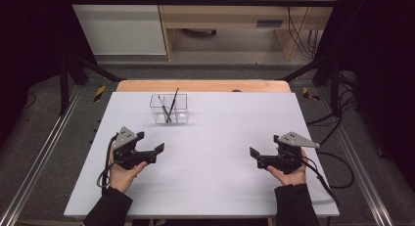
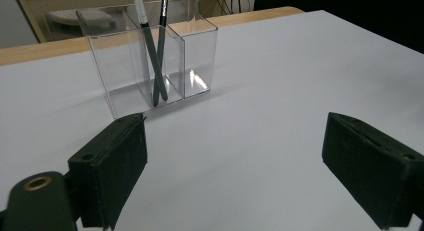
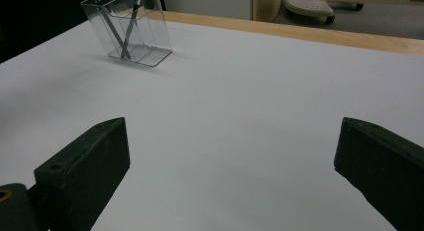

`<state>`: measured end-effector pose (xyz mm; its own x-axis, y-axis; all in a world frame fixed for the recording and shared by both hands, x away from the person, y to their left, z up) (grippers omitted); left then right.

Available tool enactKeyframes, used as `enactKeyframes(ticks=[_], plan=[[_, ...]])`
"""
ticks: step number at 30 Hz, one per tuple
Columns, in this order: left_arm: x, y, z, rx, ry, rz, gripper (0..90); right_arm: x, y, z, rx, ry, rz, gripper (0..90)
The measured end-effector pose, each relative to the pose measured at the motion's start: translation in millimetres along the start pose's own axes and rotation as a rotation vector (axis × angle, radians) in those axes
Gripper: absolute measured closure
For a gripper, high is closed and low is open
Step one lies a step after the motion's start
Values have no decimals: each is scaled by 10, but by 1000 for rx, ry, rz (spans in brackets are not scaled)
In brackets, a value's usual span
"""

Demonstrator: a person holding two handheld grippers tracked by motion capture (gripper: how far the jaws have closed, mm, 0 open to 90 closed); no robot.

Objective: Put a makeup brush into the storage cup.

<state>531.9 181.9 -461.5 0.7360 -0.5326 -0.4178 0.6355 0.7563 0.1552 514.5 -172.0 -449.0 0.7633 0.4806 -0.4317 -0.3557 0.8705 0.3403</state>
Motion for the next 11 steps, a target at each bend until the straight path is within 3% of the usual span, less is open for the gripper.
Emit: enactKeyframes(ticks=[11], plan=[[-109,5,-144,-25,-2,14,101,20,-3,-38,-6,14,-6,20]])
Point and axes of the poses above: each handheld gripper's, and its own axes: x roughly forward along the jaws, z roughly out of its top, y roughly to its left, the point moved 10 cm from there along x, roughly forward along the jaws, and after that the axes turned 15 degrees about x, right-handed, at the moved point
